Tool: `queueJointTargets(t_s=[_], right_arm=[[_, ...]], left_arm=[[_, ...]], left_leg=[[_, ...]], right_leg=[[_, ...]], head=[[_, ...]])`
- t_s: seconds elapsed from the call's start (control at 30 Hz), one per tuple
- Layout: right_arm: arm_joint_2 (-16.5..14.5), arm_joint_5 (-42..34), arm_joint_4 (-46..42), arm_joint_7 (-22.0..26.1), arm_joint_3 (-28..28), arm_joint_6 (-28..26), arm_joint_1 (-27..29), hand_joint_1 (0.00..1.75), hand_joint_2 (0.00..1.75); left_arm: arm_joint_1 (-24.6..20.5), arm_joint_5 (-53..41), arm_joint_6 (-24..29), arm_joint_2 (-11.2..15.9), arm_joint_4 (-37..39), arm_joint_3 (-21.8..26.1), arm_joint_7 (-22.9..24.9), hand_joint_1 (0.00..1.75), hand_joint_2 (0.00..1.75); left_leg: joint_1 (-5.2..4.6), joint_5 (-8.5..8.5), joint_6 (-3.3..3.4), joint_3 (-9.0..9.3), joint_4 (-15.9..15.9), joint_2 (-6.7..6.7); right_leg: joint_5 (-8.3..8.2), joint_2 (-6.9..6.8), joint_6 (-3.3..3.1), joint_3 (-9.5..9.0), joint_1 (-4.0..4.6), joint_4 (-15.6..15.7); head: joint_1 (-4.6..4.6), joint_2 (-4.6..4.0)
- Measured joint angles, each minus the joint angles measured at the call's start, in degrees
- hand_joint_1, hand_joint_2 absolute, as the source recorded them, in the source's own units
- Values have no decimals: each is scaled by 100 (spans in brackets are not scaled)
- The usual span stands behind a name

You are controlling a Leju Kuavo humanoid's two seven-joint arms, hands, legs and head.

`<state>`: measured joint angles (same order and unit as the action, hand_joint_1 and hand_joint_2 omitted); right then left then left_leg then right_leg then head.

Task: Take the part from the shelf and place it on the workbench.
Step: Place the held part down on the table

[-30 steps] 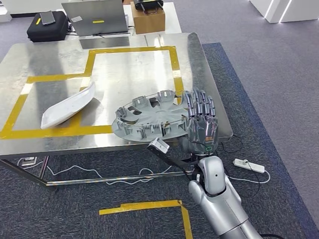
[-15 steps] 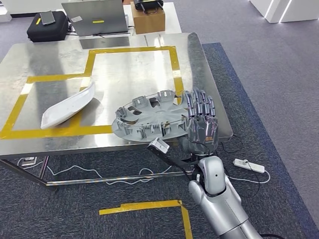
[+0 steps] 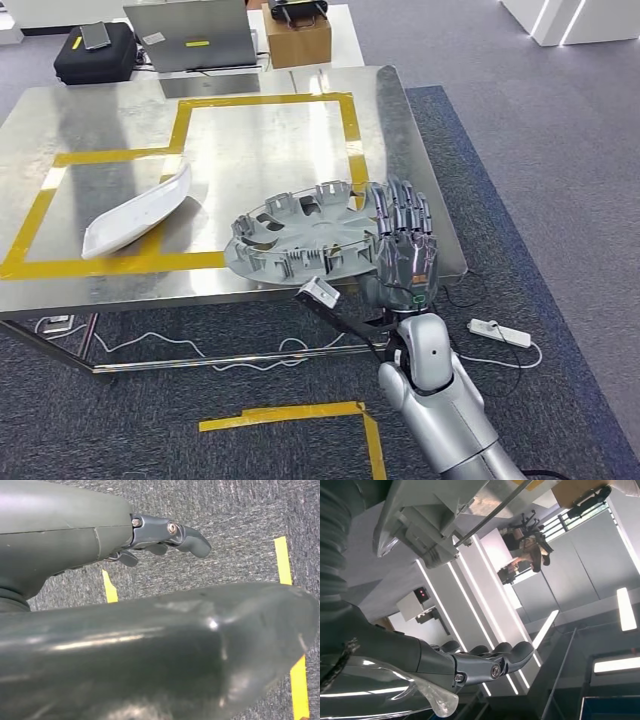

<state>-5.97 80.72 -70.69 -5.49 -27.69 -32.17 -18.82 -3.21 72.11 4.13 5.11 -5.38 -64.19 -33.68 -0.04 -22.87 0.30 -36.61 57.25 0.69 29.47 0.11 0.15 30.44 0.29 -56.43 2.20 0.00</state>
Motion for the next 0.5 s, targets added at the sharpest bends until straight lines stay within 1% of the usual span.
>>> queueJointTargets(t_s=[0.5], right_arm=[[0, 0, 0, 0, 0, 0, 0, 0, 175]], left_arm=[[0, 0, 0, 0, 1, 0, 0, 0, 0]], left_leg=[[0, 0, 0, 0, 0, 0]], right_leg=[[0, 0, 0, 0, 0, 0]], head=[[0, 0]])
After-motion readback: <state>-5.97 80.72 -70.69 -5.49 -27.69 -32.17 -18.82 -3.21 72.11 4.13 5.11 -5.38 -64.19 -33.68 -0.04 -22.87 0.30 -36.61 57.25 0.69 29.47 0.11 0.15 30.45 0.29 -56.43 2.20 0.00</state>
